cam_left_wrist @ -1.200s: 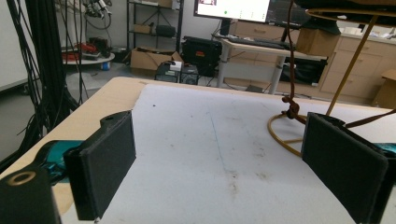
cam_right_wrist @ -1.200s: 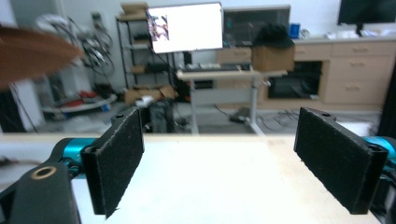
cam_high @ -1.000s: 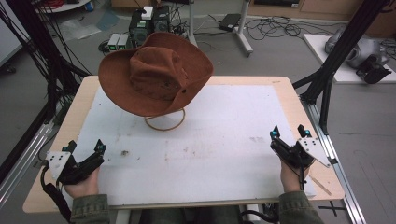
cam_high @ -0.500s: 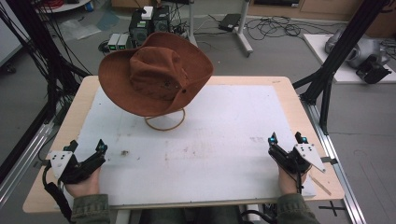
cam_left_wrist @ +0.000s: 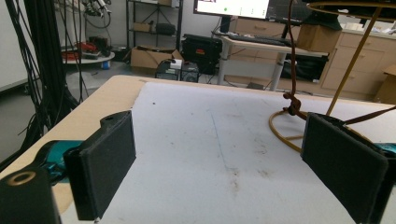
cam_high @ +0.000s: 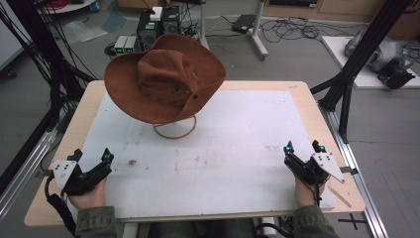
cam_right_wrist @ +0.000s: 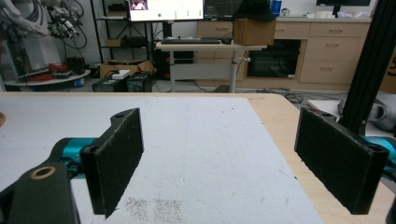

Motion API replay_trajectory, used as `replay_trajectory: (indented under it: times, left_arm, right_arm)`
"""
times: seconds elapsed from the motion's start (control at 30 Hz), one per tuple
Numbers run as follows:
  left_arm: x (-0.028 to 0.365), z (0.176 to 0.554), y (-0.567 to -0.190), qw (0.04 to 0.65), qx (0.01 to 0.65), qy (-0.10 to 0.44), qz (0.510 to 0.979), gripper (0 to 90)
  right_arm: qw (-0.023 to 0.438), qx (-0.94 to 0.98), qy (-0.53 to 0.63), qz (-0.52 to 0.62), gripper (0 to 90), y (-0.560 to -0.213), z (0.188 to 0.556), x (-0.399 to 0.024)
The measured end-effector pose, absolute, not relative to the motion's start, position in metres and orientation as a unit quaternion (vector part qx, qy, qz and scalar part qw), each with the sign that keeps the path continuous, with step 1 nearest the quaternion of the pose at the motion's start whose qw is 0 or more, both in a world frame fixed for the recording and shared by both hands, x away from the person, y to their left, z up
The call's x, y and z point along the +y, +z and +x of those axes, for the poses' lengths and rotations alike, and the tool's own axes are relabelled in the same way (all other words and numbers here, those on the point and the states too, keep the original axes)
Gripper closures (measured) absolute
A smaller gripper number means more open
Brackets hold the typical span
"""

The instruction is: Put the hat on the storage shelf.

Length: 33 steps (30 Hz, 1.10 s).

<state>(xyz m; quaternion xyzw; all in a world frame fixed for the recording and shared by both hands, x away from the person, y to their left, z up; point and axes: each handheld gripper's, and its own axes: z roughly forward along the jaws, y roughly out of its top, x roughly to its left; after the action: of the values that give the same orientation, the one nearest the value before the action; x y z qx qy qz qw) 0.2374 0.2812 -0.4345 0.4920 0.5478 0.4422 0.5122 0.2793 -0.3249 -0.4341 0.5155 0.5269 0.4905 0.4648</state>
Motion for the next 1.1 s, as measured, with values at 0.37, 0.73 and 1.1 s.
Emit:
replay_trajectory:
  times: [0.37,0.73,1.1]
  left_arm:
    - [0.2808,0.2378,-0.4347,0.512,0.548,0.443,0.492,10.6]
    - [0.2813,0.2374,-0.4346,0.512,0.548,0.442,0.492,10.6]
    - [0.2816,0.2382,-0.435,0.511,0.548,0.441,0.493,10.6]
  right_arm:
    - [0.462,0.53,0.491,0.514,14.9,-0.4346,0.2797,-0.3253]
    - [0.461,0.529,0.493,0.515,15.0,-0.4348,0.2802,-0.3237]
    - [0.453,0.536,0.49,0.517,15.0,-0.4361,0.281,-0.3239]
